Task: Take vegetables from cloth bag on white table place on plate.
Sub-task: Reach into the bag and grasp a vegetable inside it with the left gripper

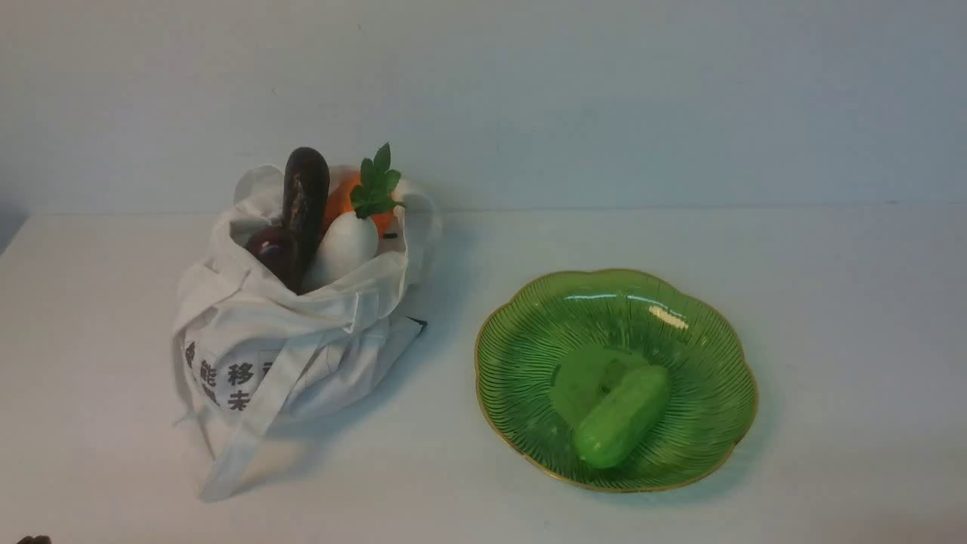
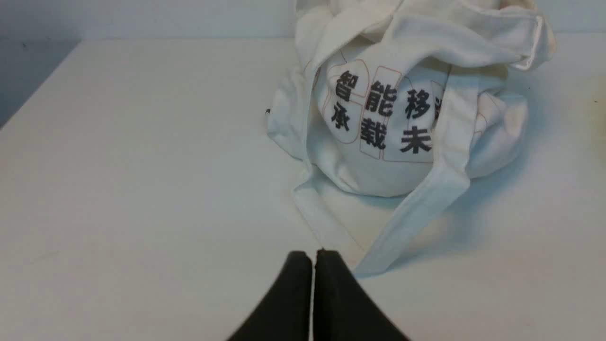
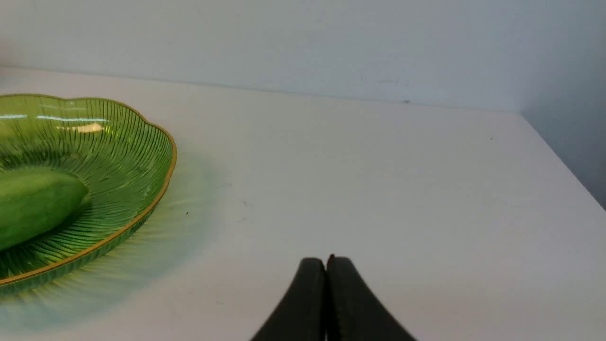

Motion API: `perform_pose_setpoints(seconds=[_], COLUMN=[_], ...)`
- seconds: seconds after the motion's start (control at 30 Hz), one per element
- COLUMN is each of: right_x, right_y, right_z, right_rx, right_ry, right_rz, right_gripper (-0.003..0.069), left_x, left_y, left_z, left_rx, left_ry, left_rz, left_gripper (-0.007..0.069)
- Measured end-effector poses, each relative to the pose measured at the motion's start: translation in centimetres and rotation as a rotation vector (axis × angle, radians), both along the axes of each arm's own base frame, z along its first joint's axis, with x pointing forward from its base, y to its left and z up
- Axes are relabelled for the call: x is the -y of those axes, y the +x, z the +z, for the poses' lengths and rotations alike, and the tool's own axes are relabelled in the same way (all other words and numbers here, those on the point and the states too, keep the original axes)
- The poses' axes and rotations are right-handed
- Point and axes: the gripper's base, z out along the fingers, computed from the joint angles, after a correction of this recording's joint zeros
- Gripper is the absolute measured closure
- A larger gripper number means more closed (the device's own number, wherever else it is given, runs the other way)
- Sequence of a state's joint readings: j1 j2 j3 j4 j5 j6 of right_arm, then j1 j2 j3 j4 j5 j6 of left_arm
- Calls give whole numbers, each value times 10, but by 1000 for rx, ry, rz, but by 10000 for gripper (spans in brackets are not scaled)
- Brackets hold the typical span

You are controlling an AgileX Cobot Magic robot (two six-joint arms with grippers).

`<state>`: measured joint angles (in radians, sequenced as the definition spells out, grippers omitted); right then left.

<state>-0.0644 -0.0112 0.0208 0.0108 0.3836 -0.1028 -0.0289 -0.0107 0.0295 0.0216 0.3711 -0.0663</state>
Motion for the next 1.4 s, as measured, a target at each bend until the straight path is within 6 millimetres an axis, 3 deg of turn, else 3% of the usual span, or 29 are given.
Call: perform_pose_setpoints(seconds=[0.83,0.97,1.17,1.23,1.4], right_x=[0,0,0,0,0], right_y=[0,0,0,0,0], right_z=[0,0,0,0,0], right_rx=[0,0,0,0,0], right_ry=[0,0,0,0,1], right_rz=[0,0,0,0,0], right_gripper=[673,673,673,673,673], left_x=[0,3,0,-6,-8], left_y=[1,3,4,1,-13], left_z=[2,16,35,52,104], left_rx=[23,166,370,578,814], left_ry=[-4,-227,-415,-472,-459], left_rz=[-1,12,41,68,37], left_gripper=[629,629,629,629,629])
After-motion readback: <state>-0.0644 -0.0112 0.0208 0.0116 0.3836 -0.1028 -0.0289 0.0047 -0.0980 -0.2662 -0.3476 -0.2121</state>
